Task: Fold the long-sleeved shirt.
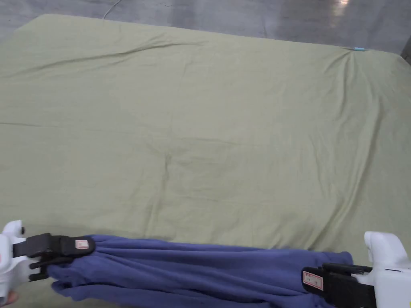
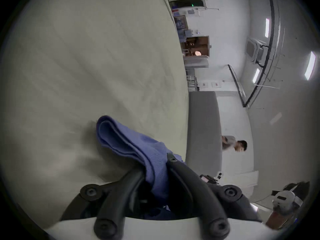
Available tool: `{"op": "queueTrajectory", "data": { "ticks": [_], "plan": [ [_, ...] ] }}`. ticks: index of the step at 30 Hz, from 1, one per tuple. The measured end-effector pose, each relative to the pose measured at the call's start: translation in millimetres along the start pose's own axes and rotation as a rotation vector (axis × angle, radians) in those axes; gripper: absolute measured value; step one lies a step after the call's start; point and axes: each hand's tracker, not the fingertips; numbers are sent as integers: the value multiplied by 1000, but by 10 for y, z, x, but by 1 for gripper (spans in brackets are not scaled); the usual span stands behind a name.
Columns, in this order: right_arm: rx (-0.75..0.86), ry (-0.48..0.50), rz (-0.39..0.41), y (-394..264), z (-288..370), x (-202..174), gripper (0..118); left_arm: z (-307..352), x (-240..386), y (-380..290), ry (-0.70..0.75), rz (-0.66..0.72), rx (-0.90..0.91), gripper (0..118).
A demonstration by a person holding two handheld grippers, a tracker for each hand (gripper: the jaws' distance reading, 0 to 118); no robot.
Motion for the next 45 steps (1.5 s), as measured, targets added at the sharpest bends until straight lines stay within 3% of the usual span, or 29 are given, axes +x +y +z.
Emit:
{"op": "queueTrajectory", "data": {
  "ticks": [5, 8, 18, 22, 26, 28, 37, 38, 39, 41, 42, 43, 44, 45],
  "plan": [
    [-5, -32, 27, 21, 13, -97, 0, 555, 164, 149, 158, -64, 85, 0],
    [-16, -91, 66, 6, 3, -161, 0, 445, 546, -27, 301, -197, 66, 0],
    [-23, -192, 155, -108, 193, -199, 0, -1508, 1898, -1174, 464, -646, -192, 0],
    [8, -184, 123, -194, 413, -46, 0, -2352, 2165, -1557, 476, -709, -294, 0],
    [21, -208, 85, -322, 628, 157, 0, -3076, 2281, -1949, 581, -818, -387, 0],
    [27, -225, 64, -389, 722, 271, 0, -3374, 2236, -2165, 554, -830, -449, 0],
    [22, -256, -10, -565, 892, 619, 0, -3911, 2106, -2524, 656, -827, -424, 1],
    [31, -253, -22, -572, 934, 654, 0, -3925, 2150, -2545, 670, -816, -416, 6],
    [43, -254, -41, -575, 971, 691, 0, -3914, 2153, -2536, 686, -825, -397, 23],
    [51, -263, -56, -572, 1025, 737, 0, -3870, 2144, -2524, 588, -807, -383, 42],
    [55, -271, -59, -571, 1048, 753, 0, -3859, 2178, -2530, 524, -773, -401, 68],
    [60, -278, -64, -571, 1069, 768, 0, -3841, 2187, -2540, 490, -740, -430, 111],
    [67, -282, -71, -573, 1097, 782, 0, -3764, 2245, -2553, 450, -719, -428, 118],
    [73, -283, -77, -574, 1116, 774, 0, -3689, 2310, -2551, 415, -710, -415, 116]
  ]
}}
